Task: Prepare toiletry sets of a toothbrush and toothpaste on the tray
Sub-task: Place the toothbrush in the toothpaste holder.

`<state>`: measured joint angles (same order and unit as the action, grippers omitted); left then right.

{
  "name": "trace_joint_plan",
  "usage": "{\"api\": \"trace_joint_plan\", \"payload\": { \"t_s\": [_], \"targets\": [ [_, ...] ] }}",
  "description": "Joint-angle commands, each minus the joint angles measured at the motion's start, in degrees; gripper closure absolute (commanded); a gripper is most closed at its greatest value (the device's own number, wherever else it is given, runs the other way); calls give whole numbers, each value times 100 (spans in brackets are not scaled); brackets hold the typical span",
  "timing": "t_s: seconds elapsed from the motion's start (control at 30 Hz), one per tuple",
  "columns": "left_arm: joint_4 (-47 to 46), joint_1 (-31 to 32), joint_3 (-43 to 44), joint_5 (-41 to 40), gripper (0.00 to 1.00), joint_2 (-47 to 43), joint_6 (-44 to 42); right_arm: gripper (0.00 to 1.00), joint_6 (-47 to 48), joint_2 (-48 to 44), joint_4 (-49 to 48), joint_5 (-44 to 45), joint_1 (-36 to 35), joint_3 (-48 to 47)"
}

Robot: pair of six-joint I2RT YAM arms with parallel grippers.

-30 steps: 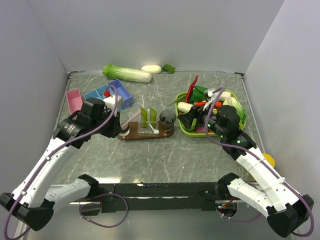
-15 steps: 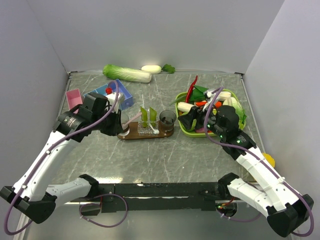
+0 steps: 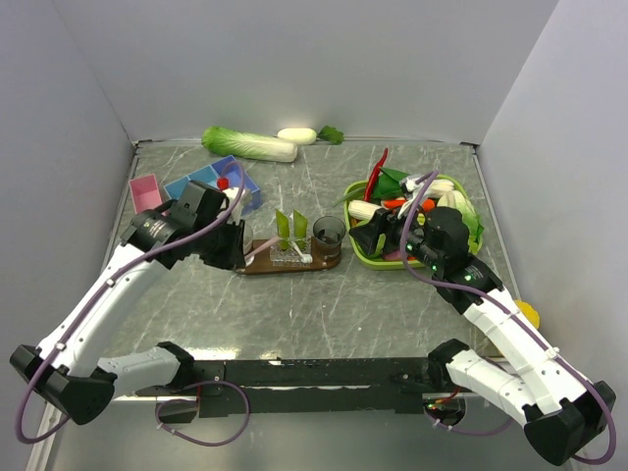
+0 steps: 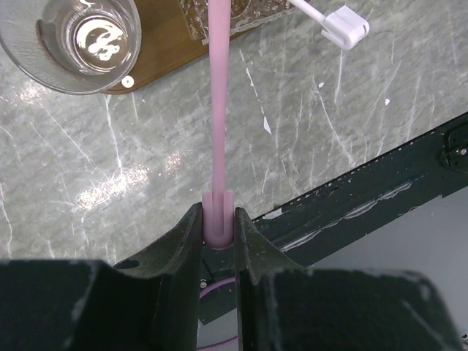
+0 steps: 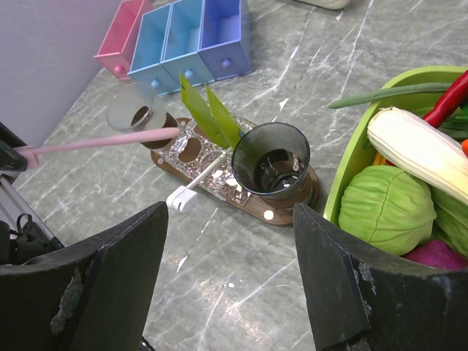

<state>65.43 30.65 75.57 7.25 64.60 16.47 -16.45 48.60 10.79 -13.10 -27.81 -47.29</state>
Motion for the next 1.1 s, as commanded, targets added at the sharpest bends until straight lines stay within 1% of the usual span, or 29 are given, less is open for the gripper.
{"api": "trace_joint_plan", "payload": {
  "t_s": [0.0, 0.53, 0.9, 1.07],
  "targets": [
    [23, 55, 142, -4, 99, 149, 93, 23, 63, -70, -112, -8, 30, -53],
    [-232, 63, 195, -171, 99, 554, -153, 23, 98, -17, -121, 36, 30, -35],
    [-399, 72, 274, -109, 99, 844, -346, 23, 124, 62, -121, 53, 30, -17],
    [-531, 64, 178, -118, 99, 879, -355, 23, 151, 79, -112, 89, 22, -26]
  ]
}}
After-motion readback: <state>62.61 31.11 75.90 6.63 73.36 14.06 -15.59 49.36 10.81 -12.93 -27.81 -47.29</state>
